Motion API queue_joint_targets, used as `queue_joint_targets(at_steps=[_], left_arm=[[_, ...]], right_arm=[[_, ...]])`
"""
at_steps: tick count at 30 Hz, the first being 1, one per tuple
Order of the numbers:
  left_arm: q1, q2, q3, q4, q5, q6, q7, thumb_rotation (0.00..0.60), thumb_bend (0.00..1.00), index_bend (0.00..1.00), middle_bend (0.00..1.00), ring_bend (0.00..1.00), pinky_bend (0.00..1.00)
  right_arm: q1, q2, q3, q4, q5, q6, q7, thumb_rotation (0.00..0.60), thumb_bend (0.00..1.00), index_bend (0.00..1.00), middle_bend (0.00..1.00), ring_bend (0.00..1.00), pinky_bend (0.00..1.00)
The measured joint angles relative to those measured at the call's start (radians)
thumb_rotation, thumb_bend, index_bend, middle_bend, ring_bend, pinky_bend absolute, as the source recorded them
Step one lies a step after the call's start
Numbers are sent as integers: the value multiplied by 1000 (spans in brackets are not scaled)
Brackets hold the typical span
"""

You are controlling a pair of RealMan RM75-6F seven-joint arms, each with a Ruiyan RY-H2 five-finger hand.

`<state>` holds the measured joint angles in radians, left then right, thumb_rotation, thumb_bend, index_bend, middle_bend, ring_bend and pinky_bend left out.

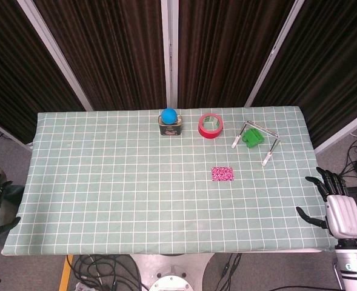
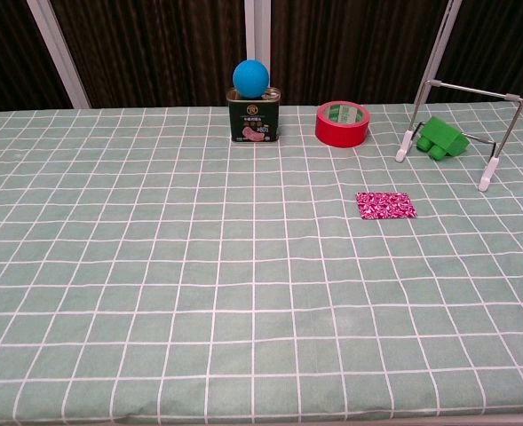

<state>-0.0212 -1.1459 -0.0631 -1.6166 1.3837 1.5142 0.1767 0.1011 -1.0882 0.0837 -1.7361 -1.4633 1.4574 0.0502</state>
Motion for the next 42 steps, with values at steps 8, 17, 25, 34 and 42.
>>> queue_joint_targets(at_steps=[8,17,25,34,42], left_arm=[[5,2,3,-2,4,6,-4,600,79,232,162,108,147],[8,6,5,-6,5,8,-7,600,80,232,162,108,147],[3,5,4,-5,1,-5,-9,600,80,232,162,108,147],[3,4,5,-4,-7,-14,-13,600,80,232,162,108,147],[2,1,5,13,-14,-23,-32,600,79,232,162,108,147]], right_arm=[[-1,2,-2,1,-17,6,6,519,130,211,48,0,0],[3,3,-2,3,-20,-3,7,522,129,211,48,0,0],[56,-15,11,7,1,-84,-43,506,306,211,46,0,0],[186,-104,45,34,99,-288,-141,200,600,251,0,0,0],[330,-264,72,160,271,-497,-228,159,617,266,0,0,0]])
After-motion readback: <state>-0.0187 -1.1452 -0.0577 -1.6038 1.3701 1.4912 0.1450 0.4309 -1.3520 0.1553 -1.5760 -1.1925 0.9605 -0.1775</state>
